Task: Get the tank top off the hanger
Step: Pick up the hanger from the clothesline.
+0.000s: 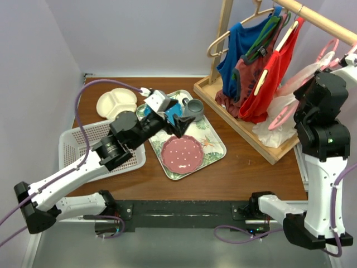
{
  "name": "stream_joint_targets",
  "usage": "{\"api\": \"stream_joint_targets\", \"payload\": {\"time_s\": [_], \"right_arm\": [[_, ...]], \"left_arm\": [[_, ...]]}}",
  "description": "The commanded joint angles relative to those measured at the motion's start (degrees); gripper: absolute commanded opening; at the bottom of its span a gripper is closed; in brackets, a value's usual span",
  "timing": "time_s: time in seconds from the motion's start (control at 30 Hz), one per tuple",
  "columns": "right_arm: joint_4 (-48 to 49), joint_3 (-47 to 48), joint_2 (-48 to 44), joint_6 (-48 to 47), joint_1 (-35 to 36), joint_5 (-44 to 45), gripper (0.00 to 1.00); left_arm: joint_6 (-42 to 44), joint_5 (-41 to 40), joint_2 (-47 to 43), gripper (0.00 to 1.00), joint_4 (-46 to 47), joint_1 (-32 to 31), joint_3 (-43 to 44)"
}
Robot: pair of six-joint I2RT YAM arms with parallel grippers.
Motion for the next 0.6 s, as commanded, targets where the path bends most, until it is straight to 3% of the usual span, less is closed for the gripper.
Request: {"api": "stream_joint_targets", "payload": {"time_s": [0.0, 0.13, 0.57], "right_arm": [[4.65, -2.81, -1.31, -0.24, 0.54, -2.63, 0.0], [2.37, -4.22, -1.22, 1.59, 0.98, -5.62, 0.0], [-0.97, -14.77, -5.18, 13.81, 3.53, -6.06, 0.0]], "left_arm": [[1.81, -2.33, 5.37, 0.9, 8.07, -6.47, 4.4], [4.98, -3.74, 9.33, 0.89, 12.47, -12.44, 7.12], [13.68, -9.62, 23.75, 0.86, 22.66, -23.7, 13.01]]}}
